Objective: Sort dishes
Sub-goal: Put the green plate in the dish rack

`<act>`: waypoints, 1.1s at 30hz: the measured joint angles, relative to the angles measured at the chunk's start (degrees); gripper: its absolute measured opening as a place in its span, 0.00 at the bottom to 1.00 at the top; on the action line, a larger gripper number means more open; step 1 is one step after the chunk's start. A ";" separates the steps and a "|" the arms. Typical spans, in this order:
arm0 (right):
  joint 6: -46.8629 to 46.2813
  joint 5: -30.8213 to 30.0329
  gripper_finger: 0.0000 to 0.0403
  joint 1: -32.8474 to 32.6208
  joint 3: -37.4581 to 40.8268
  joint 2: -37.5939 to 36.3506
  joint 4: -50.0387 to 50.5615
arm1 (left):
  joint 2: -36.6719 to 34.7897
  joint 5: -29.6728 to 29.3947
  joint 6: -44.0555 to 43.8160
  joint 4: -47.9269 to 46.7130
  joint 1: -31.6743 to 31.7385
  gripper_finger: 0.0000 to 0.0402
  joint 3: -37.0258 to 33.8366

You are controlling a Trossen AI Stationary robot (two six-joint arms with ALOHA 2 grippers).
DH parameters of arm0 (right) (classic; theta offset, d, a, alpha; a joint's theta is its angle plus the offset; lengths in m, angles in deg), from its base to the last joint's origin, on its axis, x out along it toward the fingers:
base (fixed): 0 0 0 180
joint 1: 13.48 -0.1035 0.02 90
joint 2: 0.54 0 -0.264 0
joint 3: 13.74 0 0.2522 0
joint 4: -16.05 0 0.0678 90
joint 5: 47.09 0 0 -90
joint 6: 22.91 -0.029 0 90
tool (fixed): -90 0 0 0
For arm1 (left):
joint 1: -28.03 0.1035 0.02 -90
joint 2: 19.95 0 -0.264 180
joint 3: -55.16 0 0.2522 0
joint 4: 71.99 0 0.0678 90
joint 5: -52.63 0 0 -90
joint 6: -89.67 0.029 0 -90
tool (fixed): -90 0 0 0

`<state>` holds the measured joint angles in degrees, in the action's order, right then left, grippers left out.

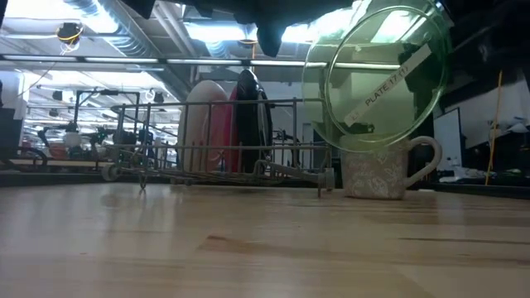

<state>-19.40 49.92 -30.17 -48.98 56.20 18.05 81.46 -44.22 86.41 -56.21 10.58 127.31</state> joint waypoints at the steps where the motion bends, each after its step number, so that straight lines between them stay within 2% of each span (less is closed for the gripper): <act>1: 0.00 0.00 0.45 0.04 0.00 0.67 -1.00 | 0.00 0.00 0.00 0.02 0.00 0.00 0.00; 13: -0.22 -1.55 0.44 0.17 0.00 2.88 -9.25 | 0.00 0.00 0.26 -0.13 -0.02 0.00 0.00; 20: -0.17 -1.69 0.24 0.17 0.00 2.88 -12.18 | -0.02 0.00 0.24 -0.30 -0.02 0.00 0.00; 26: -0.01 1.20 0.04 0.03 0.07 2.87 -11.53 | -0.15 -0.22 0.24 -0.41 0.04 0.00 -0.04; 29: -0.02 1.60 0.02 0.04 0.09 2.88 -11.55 | -0.17 -0.22 0.24 -0.39 0.04 0.00 -0.04; 33: -0.04 1.03 0.06 0.04 0.09 2.88 -11.67 | -0.17 -0.20 -0.06 -0.57 0.02 0.01 -0.04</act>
<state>-19.45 50.95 -30.12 -48.89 59.08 6.38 81.29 -44.42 86.35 -56.78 10.60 127.27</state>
